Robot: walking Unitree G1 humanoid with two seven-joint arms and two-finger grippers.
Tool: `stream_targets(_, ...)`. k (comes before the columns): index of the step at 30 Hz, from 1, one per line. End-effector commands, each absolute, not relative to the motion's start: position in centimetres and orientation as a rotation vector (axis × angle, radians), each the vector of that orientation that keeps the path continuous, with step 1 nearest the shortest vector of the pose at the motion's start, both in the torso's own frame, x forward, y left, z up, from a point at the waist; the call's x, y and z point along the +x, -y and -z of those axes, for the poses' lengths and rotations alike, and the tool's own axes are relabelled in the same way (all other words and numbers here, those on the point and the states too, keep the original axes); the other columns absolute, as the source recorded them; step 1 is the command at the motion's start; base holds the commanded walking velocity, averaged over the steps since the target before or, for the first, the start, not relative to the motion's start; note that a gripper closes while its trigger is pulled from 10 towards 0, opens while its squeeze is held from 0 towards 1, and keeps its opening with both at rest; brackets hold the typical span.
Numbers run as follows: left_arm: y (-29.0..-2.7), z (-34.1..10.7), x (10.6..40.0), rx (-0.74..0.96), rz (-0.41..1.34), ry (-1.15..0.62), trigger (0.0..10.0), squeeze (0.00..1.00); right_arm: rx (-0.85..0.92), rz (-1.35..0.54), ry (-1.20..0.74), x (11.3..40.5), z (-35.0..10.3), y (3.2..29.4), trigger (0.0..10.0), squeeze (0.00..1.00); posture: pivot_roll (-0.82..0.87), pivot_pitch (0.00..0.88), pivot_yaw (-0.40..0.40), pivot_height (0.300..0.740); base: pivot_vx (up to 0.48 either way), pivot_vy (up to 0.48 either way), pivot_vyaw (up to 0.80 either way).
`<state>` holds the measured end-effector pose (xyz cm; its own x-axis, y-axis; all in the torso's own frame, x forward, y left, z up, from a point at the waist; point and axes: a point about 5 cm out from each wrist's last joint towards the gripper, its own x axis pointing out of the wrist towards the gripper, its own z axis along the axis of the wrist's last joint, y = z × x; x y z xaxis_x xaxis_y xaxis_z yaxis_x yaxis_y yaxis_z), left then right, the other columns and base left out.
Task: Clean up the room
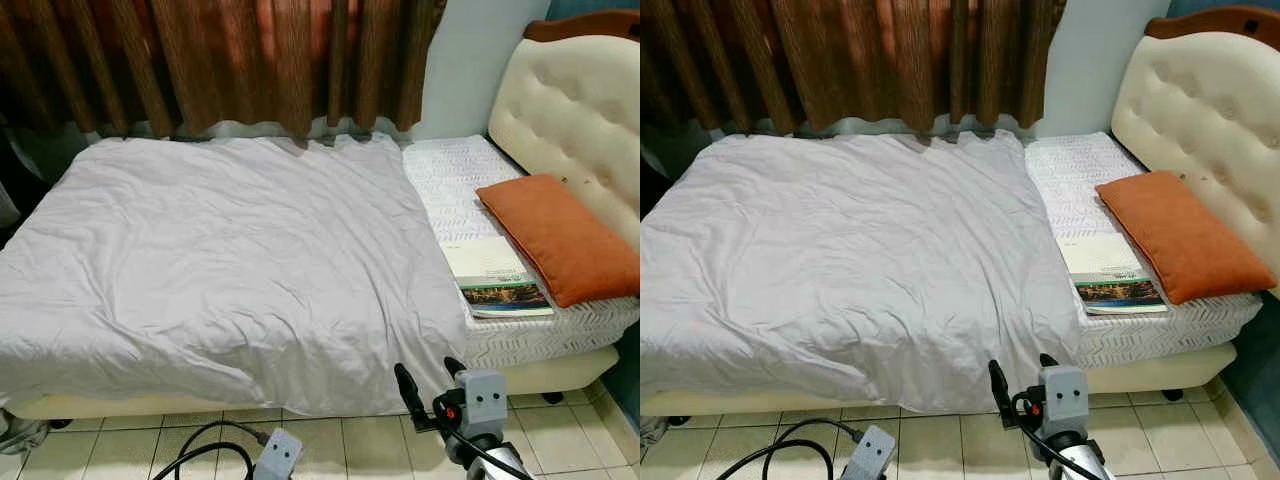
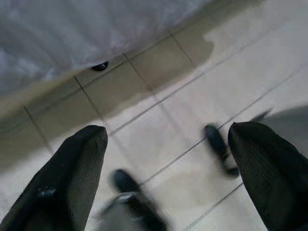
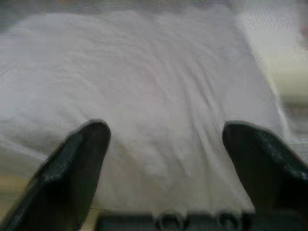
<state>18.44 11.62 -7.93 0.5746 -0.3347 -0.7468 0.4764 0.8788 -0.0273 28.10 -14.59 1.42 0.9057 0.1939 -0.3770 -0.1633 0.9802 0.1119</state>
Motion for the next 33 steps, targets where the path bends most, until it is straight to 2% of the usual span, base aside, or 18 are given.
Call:
stream_targets(1,-19.2,-5.5,31.1,0.212,-0.136,-0.071,10.0,0.0,0.089,-0.144,-0.497,29.8,-0.8,14.9,10.0,0.0,-0.05,0.0,0.0,0.74,0.0,0.0,0.0)
stream_targets(5,-19.3,-5.7,31.4,0.262,-0.144,-0.065,10.0,0.0,0.088,-0.136,-0.538,29.8,-0.3,14.8,10.0,0.0,-0.06,0.0,0.0,0.74,0.0,0.0,0.0)
stream_targets(16,-18.8,-6.6,31.7,0.293,-0.124,-0.01,10.0,0.0,0.176,-0.131,-0.402,31.4,-2.0,15.3,10.0,0.0,-0.07,0.0,0.0,0.74,0.0,0.0,0.0)
stream_targets(18,-19.0,-7.7,32.1,0.361,-0.144,0.062,10.0,0.0,0.179,-0.123,-0.408,31.2,-1.7,15.4,10.0,0.0,-0.07,0.0,0.0,0.74,0.0,0.0,0.0)
stream_targets(20,-18.6,-10.0,32.6,0.492,-0.133,0.21,10.0,0.0,0.19,-0.107,-0.404,31.1,-1.7,15.6,10.0,0.0,-0.07,0.0,0.0,0.74,0.0,0.0,0.0)
stream_targets(21,-18.6,-10.0,32.6,0.492,-0.133,0.21,10.0,0.0,0.19,-0.107,-0.404,31.1,-1.7,15.6,10.0,0.0,-0.07,0.0,0.0,0.74,0.0,0.0,0.0)
stream_targets(24,-18.1,-12.7,33.1,0.568,-0.125,0.355,10.0,0.0,0.2,-0.112,-0.361,31.5,-2.3,15.7,10.0,0.0,-0.08,0.0,0.0,0.74,0.0,0.0,0.0)
stream_targets(26,-18.1,-13.6,33.2,0.55,-0.128,0.396,10.0,0.0,0.201,-0.118,-0.326,31.8,-2.8,15.7,10.0,0.0,-0.08,0.0,0.0,0.74,0.0,0.0,0.0)
stream_targets(27,-17.9,-13.9,33.1,0.526,-0.113,0.404,10.0,0.0,0.207,-0.127,-0.292,31.9,-3.2,15.7,10.0,0.0,-0.08,0.0,0.054,0.74,0.0,0.0,0.0)
stream_targets(30,-17.6,-13.8,32.7,0.445,-0.083,0.379,10.0,0.0,0.198,-0.138,-0.245,31.9,-3.8,15.9,10.0,0.0,-0.07,0.0,0.052,0.74,0.0,0.0,0.0)
stream_targets(31,-17.4,-13.4,32.3,0.374,-0.056,0.344,10.0,0.0,0.196,-0.139,-0.218,31.7,-4.1,16.1,10.0,0.0,-0.07,0.0,0.053,0.74,0.0,0.0,0.0)
stream_targets(32,-17.1,-12.1,31.1,0.204,-0.022,0.236,10.0,0.0,0.192,-0.136,-0.148,30.7,-5.1,16.9,10.0,0.0,-0.07,0.0,0.053,0.74,0.0,0.0,0.0)
stream_targets(33,-17.0,-11.6,30.4,0.151,-0.005,0.204,10.0,0.0,0.184,-0.129,-0.125,29.9,-5.5,17.4,10.0,0.0,-0.07,0.0,0.051,0.74,0.0,0.0,0.0)
